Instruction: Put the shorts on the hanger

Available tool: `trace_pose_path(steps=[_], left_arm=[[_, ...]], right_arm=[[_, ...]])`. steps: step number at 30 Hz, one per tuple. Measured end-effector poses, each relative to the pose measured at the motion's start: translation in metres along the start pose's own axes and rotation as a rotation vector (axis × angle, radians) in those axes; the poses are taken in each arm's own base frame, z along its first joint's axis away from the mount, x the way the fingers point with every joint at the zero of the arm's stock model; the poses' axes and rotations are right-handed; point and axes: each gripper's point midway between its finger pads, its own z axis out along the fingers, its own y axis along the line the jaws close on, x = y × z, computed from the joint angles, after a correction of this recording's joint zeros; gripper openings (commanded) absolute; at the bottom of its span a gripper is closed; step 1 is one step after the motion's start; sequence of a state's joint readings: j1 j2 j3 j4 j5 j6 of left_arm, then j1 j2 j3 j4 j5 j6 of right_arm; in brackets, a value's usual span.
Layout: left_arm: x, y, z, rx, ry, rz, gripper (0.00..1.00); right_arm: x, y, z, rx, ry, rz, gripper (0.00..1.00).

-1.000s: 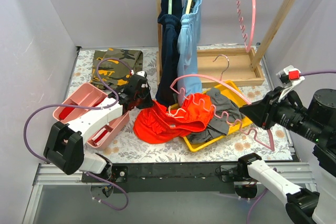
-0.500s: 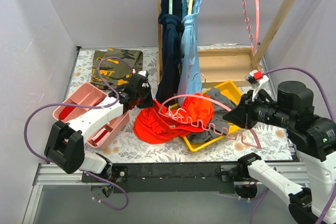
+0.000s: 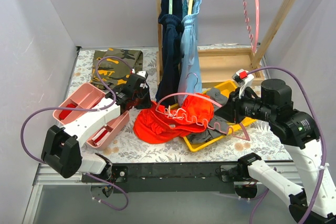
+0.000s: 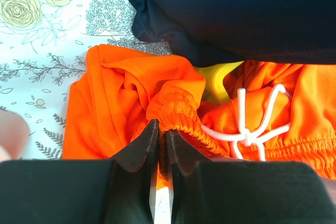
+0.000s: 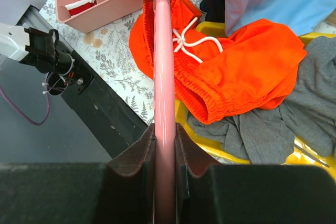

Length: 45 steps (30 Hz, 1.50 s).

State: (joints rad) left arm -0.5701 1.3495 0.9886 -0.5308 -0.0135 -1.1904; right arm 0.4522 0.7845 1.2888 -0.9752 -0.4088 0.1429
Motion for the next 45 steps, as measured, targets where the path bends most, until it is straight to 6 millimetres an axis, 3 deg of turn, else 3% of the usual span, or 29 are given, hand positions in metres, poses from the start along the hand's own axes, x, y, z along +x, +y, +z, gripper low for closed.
trace_pose_path(steps=[10,20,29,37,41,45], left_arm=[[-0.017,-0.016,-0.017,0.05,-0.011,0.04,0.0],[-0.031,-0.039,-0.049,0.153,-0.038,0.062,0.0],[-0.032,-0.051,-0.072,0.224,-0.055,0.092,0.01],[-0.036,-0.079,-0.1,0.31,-0.086,0.144,0.01],[-0.035,-0.074,-0.099,0.264,-0.094,0.147,0.01],[-0.036,-0.054,-0.095,0.146,-0.113,0.143,0.01]], right_arm=[[-0.002,0.0,0.007,-0.029,-0.026,-0.053,0.01],[0.014,-0.005,0.038,-0.087,-0.024,-0.057,0.01],[0.027,0.006,0.059,-0.149,-0.054,-0.077,0.01],[0.033,0.015,0.08,-0.146,-0.102,-0.138,0.01],[0.034,0.013,0.083,-0.11,-0.114,-0.163,0.01],[0.033,0.009,0.084,-0.075,-0.122,-0.178,0.01]])
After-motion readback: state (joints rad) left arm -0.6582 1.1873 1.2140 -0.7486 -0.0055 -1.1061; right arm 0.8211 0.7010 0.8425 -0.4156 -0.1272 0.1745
